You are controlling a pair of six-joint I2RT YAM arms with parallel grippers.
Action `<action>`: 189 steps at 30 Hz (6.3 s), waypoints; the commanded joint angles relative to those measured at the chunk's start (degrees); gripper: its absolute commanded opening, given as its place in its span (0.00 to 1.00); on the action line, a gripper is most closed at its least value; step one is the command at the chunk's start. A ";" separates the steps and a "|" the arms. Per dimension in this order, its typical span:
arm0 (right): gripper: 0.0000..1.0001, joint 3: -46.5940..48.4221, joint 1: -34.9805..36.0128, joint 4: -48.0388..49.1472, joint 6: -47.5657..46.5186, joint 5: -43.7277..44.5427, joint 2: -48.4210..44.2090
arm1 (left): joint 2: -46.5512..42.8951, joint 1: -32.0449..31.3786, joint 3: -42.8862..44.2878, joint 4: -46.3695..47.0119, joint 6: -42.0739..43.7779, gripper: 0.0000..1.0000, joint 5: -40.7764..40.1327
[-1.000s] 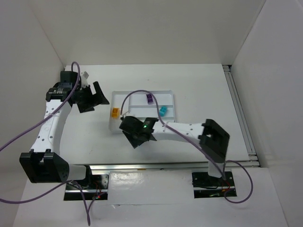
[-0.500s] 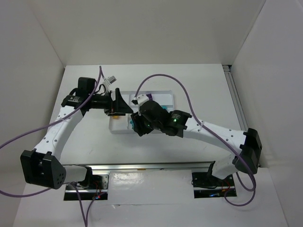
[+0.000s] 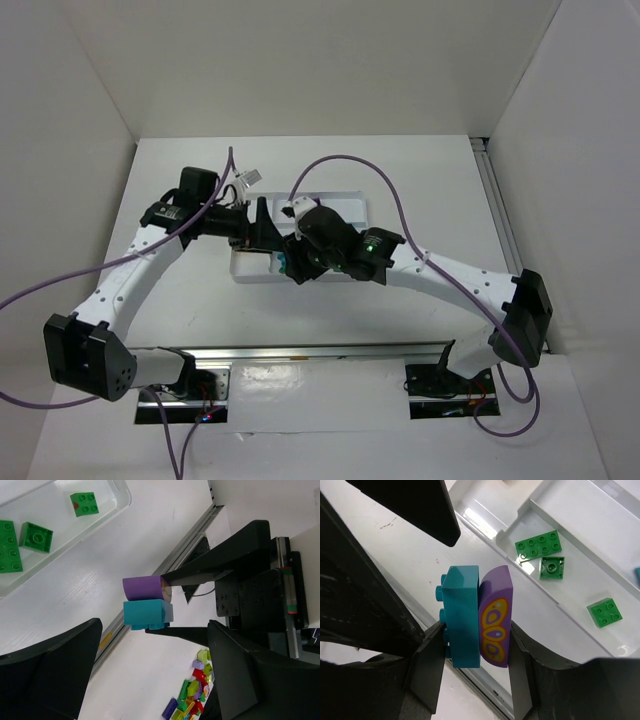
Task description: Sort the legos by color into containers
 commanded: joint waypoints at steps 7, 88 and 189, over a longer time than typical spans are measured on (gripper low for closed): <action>0.41 -0.78 -2.86 2.84 -1.05 -2.68 -1.30 | 1.58 -1.69 -2.90 3.02 0.35 0.85 2.69; 0.76 -14.14 -28.18 44.67 19.51 -66.14 -3.76 | 4.66 4.11 1.22 14.45 -2.12 0.00 26.95; 0.73 -4.48 -40.30 2.93 6.15 14.37 -1.57 | 37.01 -8.37 28.64 1.17 -9.76 0.00 -28.50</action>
